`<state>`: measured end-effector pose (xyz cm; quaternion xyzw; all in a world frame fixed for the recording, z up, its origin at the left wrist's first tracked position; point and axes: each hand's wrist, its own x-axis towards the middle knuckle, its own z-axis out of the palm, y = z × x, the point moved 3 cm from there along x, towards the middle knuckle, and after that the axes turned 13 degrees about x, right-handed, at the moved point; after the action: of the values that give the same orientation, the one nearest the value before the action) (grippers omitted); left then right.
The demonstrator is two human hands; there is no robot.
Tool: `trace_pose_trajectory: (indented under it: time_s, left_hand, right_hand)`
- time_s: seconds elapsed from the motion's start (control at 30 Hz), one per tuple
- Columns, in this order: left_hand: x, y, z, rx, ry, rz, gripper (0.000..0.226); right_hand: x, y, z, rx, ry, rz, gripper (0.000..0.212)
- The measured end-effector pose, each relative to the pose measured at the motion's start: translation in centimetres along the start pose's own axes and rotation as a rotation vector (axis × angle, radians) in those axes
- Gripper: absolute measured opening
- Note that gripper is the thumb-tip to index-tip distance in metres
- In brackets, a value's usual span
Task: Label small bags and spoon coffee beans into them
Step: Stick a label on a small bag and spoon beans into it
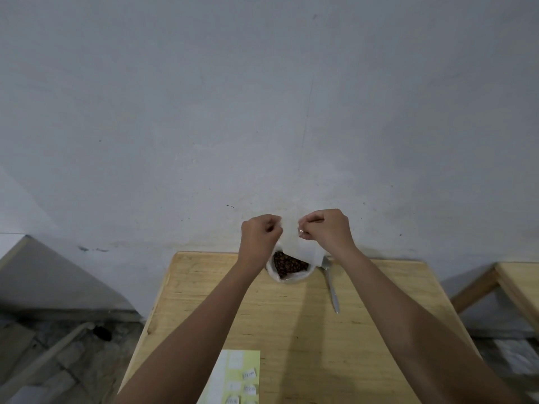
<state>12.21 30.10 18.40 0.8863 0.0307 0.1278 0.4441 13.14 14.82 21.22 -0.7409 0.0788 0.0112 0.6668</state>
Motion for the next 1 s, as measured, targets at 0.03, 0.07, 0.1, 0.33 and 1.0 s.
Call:
trace_pose_trajectory:
  time_s: [0.03,0.07,0.1,0.33,1.0]
  left_hand:
    - [0.2,-0.4,-0.2,-0.012,0.011,-0.025,0.013]
    - [0.3,-0.7,-0.4,-0.020,0.006,-0.041,0.013]
    - [0.2,-0.8,-0.5,-0.018,-0.008,-0.042,0.014]
    - [-1.5,0.7,0.1,-0.075,-0.278,0.128,0.034]
    - [-1.6,2.7,1.9,0.194,-0.196,0.438,0.101]
  right_hand:
    - [0.0,0.1,-0.4,-0.027,0.006,0.005,0.015]
    - [-0.1,0.2,-0.7,-0.044,0.010,0.014,0.015]
    - [-0.1,0.3,-1.0,-0.060,0.014,0.022,0.014]
    - [-0.1,-0.3,-1.6,-0.149,-0.054,0.045,0.010]
    - [-1.6,-2.9,-3.3,-0.363,-0.039,-0.209,0.008]
